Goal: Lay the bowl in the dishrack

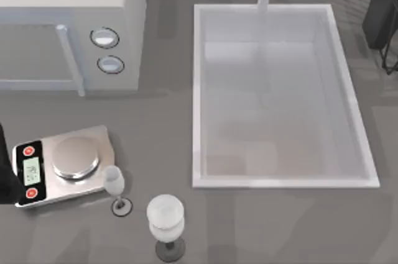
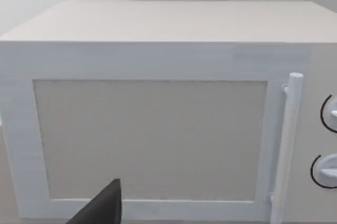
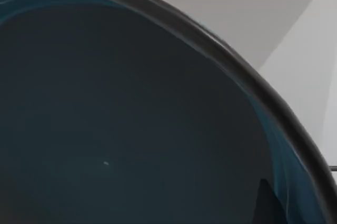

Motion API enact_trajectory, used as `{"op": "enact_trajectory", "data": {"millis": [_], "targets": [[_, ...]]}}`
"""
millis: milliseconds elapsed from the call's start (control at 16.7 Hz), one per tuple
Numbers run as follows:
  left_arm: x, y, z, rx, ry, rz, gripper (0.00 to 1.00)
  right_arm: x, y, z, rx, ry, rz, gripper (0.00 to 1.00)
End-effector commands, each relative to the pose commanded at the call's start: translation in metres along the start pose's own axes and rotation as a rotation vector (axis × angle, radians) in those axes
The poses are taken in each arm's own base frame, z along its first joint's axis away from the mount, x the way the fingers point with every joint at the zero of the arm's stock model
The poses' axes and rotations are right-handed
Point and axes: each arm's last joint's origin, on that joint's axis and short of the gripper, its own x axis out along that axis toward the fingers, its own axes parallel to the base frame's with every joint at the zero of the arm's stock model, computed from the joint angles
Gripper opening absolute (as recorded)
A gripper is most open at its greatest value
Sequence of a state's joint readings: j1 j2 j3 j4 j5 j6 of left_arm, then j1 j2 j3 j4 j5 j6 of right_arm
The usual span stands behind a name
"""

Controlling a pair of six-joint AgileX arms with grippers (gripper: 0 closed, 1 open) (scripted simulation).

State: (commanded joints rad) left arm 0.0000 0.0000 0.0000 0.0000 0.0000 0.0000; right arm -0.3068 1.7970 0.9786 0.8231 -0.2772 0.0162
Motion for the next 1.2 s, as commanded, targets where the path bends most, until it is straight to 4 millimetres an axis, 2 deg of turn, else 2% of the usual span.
{"op": "enact_trajectory", "data": {"millis": [240, 1020, 1200], "targets": [[0.0, 0.0, 0.0, 0.0, 0.0, 0.0, 1.0, 0.0, 0.0, 0.0, 0.0, 0.0, 0.0, 0.0], [0.0, 0.0, 0.0, 0.0, 0.0, 0.0, 1.0, 0.0, 0.0, 0.0, 0.0, 0.0, 0.0, 0.98], [0.0, 0.0, 0.0, 0.0, 0.0, 0.0, 1.0, 0.0, 0.0, 0.0, 0.0, 0.0, 0.0, 1.0]]}}
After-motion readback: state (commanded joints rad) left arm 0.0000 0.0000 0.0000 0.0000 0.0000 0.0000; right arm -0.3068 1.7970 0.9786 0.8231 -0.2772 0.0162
